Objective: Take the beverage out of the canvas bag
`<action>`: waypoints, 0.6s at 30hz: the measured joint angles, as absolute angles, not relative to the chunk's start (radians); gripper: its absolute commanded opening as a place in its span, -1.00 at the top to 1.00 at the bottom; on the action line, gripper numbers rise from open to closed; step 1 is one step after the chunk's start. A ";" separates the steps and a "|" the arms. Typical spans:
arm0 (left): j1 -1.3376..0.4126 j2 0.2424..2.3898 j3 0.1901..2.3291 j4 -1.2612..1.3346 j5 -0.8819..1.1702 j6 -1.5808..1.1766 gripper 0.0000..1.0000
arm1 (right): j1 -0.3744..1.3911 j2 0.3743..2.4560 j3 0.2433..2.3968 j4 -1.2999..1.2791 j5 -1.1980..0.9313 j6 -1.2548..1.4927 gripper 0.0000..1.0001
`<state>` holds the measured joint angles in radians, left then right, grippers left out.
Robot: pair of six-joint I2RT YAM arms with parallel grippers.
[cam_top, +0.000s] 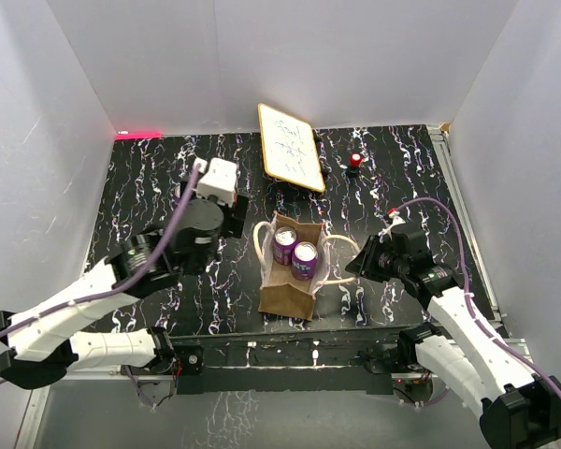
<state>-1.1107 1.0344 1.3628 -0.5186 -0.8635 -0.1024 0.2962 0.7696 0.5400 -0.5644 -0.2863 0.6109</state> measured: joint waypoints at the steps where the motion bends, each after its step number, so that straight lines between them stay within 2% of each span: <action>1: -1.098 1.040 1.327 -0.530 -0.866 -0.113 1.00 | 0.296 0.772 0.540 -0.564 -0.286 0.611 0.55; 5: -0.971 1.069 1.209 -0.563 -0.807 -0.161 1.00 | 0.296 0.774 0.540 -0.564 -0.286 0.611 0.55; 9: -0.749 1.098 1.133 -0.601 -0.716 -0.211 1.00 | 0.296 0.774 0.540 -0.564 -0.287 0.611 0.55; 18: -0.355 1.243 1.125 -0.636 -0.598 -0.357 1.00 | 0.296 0.774 0.540 -0.564 -0.287 0.611 0.55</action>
